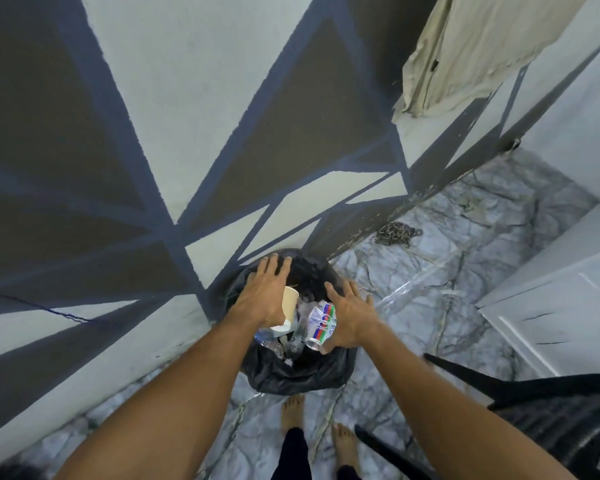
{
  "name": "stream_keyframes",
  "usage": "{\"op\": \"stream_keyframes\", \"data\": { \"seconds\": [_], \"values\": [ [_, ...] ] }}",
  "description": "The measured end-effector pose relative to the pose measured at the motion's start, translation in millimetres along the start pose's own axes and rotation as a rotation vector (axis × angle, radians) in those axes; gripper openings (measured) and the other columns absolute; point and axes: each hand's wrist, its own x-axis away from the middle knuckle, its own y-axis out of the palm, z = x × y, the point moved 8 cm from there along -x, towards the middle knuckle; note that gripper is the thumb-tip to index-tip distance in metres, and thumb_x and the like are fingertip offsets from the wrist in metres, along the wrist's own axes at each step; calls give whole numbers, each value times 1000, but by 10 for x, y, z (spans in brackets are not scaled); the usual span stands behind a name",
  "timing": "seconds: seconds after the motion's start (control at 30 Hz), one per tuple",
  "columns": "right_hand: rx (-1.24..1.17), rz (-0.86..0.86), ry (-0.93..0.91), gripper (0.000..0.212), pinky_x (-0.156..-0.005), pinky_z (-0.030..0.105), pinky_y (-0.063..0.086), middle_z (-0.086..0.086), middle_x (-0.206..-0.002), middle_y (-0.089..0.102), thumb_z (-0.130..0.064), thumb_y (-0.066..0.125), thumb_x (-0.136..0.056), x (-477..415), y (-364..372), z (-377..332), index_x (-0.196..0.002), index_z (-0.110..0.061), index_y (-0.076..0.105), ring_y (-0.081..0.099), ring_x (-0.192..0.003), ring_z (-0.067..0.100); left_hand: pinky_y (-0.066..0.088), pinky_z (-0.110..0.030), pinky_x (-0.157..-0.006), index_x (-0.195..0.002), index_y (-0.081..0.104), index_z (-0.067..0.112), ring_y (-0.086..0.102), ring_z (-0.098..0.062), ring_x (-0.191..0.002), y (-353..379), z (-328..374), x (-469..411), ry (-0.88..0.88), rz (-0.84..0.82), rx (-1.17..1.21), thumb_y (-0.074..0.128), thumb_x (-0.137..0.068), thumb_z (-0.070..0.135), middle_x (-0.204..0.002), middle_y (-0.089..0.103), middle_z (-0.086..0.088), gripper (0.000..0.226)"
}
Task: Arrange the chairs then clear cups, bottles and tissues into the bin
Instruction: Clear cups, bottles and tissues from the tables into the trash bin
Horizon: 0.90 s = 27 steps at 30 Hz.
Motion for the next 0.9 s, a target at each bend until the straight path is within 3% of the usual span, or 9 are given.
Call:
{"op": "stream_keyframes", "data": {
  "seconds": [0.2, 0.43, 0.57, 0.73, 0.9],
  "values": [
    [-80, 9, 122, 105, -116, 57, 24, 19, -162, 2, -37, 83, -69, 39, -96, 155, -152, -20, 22, 7, -150, 36, 21, -49, -120, -157, -2, 20, 2, -28, -151, 20, 12, -194, 60, -9, 17, 78, -75, 20, -165, -1, -9, 114],
    [-200, 131, 171, 87, -110, 48, 38, 17, -154, 27, -34, 79, -69, 367, -230, 372, -144, -19, 38, 23, -145, 33, 21, -49, -120, -158, 4, 17, 2, -29, -151, -123, 558, -143, 182, -41, 19, 73, -81, 21, -164, 1, -10, 104],
    [-216, 253, 262, 81, -110, 48, 37, 13, -148, 35, -36, 77, -74, 918, -401, 725, -144, -17, 40, 29, -141, 31, 27, -44, -118, -156, 14, 15, 13, -30, -148, -304, 1335, 38, 348, 16, -7, 74, -77, 14, -161, 14, -10, 99],
    [-288, 463, 427, 59, -96, 42, 49, 9, -126, 56, -31, 72, -75, 2108, -516, 1503, -129, -15, 53, 47, -126, 29, 32, -38, -114, -151, 29, 13, 27, -27, -141, -473, 2712, 617, 620, 101, 36, 67, -82, 20, -152, 32, -9, 80],
    [-405, 653, 599, 58, -98, 42, 49, 11, -130, 56, -23, 67, -76, 3754, -119, 2117, -132, -14, 55, 51, -124, 30, 39, -37, -107, -143, 42, 12, 40, -29, -130, -209, 4123, 1651, 899, 139, 66, 68, -77, 20, -139, 46, -8, 71]
  ]
}}
